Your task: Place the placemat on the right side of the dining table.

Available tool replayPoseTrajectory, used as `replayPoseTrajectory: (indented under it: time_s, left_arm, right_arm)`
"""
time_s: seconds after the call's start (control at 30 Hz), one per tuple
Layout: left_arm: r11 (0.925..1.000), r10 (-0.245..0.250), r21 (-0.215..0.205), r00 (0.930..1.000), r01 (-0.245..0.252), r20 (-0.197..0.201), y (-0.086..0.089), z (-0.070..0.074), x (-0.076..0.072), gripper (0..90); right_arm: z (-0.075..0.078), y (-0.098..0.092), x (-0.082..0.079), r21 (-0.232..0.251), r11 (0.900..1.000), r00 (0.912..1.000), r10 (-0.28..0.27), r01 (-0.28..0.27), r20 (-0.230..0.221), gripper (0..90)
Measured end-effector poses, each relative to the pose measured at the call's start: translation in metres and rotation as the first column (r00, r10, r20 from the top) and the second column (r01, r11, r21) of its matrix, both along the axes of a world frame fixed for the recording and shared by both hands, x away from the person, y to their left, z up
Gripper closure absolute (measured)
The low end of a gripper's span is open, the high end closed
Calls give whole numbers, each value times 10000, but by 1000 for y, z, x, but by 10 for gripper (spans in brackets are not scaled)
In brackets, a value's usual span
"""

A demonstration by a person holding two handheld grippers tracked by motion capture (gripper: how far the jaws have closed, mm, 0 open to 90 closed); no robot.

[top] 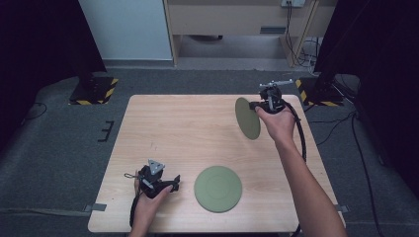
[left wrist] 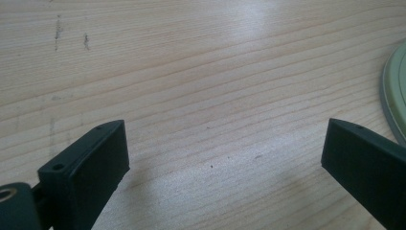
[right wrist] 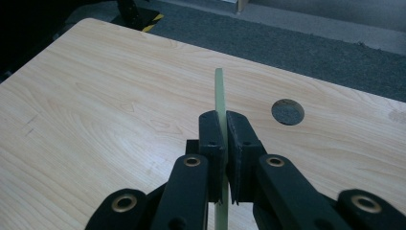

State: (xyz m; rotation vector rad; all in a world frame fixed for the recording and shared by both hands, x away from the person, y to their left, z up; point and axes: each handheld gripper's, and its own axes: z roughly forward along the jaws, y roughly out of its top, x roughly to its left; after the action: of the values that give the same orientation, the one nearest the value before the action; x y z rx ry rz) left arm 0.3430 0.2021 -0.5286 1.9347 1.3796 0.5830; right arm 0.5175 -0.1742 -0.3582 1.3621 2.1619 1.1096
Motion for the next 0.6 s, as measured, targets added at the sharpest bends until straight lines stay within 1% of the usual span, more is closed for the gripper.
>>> replayPoseTrajectory:
  time_s: [0.27, 0.43, 0.6]
  left_arm:
    - [9999, 121, 39, 9999, -120, -24, 2, -1, 1, 19]
    - [9994, 328, 131, 9994, -327, -122, 4, -3, 4, 21]
    - [9983, 573, 128, 9981, -570, -212, 6, -4, 6, 21]
  right_arm:
    - [-3, -5, 5, 17, 9999, 9999, -160, 160, 39, 861]
    - [-9, -10, 9, 1, 9995, 9995, -315, 315, 33, 861]
    - [-15, -18, 13, 15, 9986, 9986, -524, 524, 103, 861]
